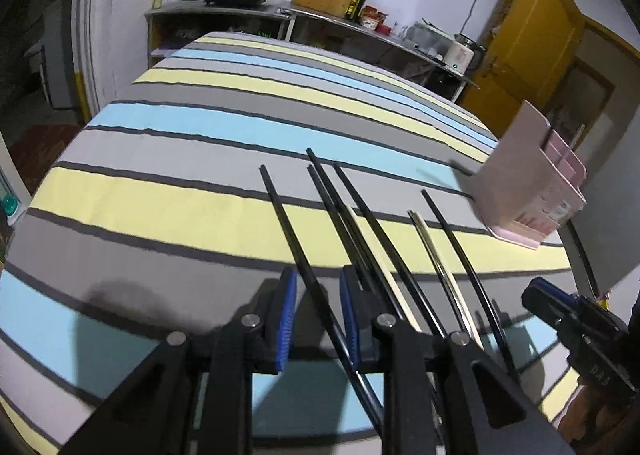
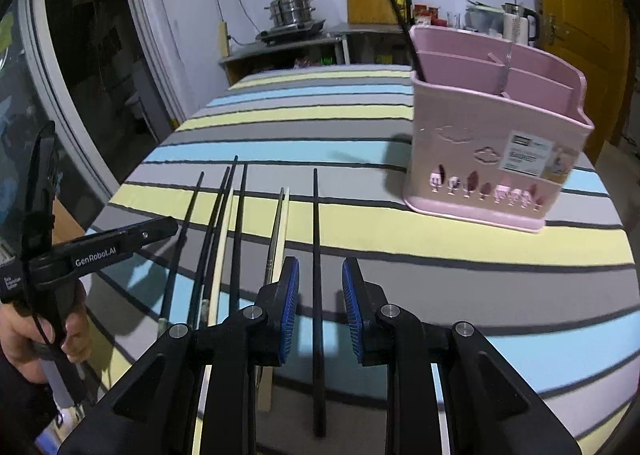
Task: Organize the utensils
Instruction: 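Return left tool to grasp a chopstick while right tool grasps another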
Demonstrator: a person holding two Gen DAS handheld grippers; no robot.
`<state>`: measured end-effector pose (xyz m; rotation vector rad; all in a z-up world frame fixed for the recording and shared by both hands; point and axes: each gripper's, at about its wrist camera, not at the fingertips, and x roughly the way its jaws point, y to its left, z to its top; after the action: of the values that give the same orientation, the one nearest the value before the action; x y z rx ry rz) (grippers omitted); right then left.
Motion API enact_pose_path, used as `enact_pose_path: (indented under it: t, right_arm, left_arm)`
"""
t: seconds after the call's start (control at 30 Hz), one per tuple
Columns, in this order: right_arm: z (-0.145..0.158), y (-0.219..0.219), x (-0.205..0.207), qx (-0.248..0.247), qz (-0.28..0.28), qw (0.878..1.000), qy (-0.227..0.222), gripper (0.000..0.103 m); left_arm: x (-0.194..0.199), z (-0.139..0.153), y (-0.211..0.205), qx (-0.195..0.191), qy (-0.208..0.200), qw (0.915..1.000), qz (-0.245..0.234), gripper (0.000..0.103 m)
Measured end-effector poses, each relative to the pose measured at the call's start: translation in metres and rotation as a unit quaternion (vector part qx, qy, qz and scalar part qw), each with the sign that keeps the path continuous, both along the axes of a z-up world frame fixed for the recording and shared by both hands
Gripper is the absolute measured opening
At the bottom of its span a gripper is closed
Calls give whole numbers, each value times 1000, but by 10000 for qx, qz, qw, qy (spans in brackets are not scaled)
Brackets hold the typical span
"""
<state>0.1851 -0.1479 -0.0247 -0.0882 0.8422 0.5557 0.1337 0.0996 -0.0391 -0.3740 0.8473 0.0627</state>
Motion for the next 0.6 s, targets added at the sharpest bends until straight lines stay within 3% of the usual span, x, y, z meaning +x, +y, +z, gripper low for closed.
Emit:
enact_pose_path:
  t: [0.17,0.47,0.6]
  right_arm:
    - [-16,15,24,-195,70,9996,193,23]
    - [-32,37,50,-419,230,9982,371,23]
    - [-32,44,55,-572,224,9975,357,19]
  left_arm:
    - [16,-9,0,34,171,9998,82,23]
    - [26,-8,-11,542,305,9980,66,23]
    - [28,-8,-14,773,363,9963,106,15]
